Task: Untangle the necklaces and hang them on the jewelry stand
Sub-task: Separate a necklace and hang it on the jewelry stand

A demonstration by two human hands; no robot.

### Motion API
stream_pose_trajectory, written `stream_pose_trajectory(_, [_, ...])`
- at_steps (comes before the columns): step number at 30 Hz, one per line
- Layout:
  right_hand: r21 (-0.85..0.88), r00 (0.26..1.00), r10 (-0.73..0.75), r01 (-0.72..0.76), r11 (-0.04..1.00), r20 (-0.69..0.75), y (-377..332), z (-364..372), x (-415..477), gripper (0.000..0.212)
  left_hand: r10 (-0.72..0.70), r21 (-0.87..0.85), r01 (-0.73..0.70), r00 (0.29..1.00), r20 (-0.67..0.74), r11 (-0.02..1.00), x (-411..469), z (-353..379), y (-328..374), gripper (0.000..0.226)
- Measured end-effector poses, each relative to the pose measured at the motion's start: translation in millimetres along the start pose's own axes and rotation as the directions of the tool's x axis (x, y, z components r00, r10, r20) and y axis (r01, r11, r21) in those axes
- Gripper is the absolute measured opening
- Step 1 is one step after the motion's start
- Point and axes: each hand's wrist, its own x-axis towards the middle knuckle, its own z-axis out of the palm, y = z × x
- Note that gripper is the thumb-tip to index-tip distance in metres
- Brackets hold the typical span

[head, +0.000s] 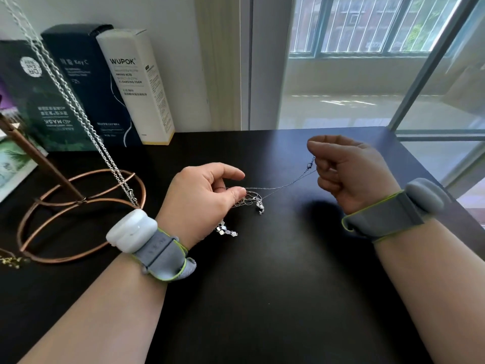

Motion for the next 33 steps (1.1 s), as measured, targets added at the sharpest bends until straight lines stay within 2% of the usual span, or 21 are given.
stream_pose_trajectory(2, [-0.001,1.000,0.001,-0.001,1.000,-0.029,0,-1,2,0.006,-0.008,0.014,0.008,1.000,-0.018,1.000,-1,1,0,0.004])
stream_pose_trajectory(6, [-0.077,0.998,-0.016,0.012,0.997,-0.054,2,-3,4,0.006,-0.011,-0.053,0.009,0.999,-0.030,0.999,-2,1,3,0.009])
stream_pose_trajectory(11, [-0.214,1.000,-0.026,0.028,0.977,0.011,8,1,2,0.005,-0.003,-0.262,-0.003,1.000,-0.023,0.965,0,-1,5,0.010])
stream_pose_trajectory(16, [-0.403,0.990,-0.133,0.141,0.904,0.047,10,9,-6,0.008,0.026,-0.303,-0.028,1.000,-0.011,0.952,-4,1,15,0.010])
stream_pose_trajectory(18, [-0.372,0.978,-0.156,0.196,0.907,0.135,9,14,-15,0.016,0.044,-0.288,-0.047,0.999,-0.016,0.956,-6,1,21,0.009])
stream_pose_trajectory(21, [-0.298,0.913,-0.161,0.283,0.912,0.374,9,22,-28,0.036,0.062,-0.283,-0.063,0.998,-0.014,0.957,-8,2,29,0.008])
stream_pose_trajectory(24, [-0.222,0.845,-0.112,0.261,0.939,0.522,10,30,-37,0.039,0.045,-0.311,-0.047,0.999,-0.012,0.949,-9,2,37,0.007])
stream_pose_trajectory(30, [-0.146,0.849,-0.177,0.283,0.948,0.497,-7,36,-46,0.013,0.019,-0.404,-0.031,0.999,-0.033,0.914,-13,-14,53,0.010])
stream_pose_trajectory(33, [-0.070,0.840,-0.207,0.278,0.958,0.501,-23,39,-51,0.023,0.005,-0.429,-0.023,0.999,-0.044,0.903,-15,-25,62,0.012])
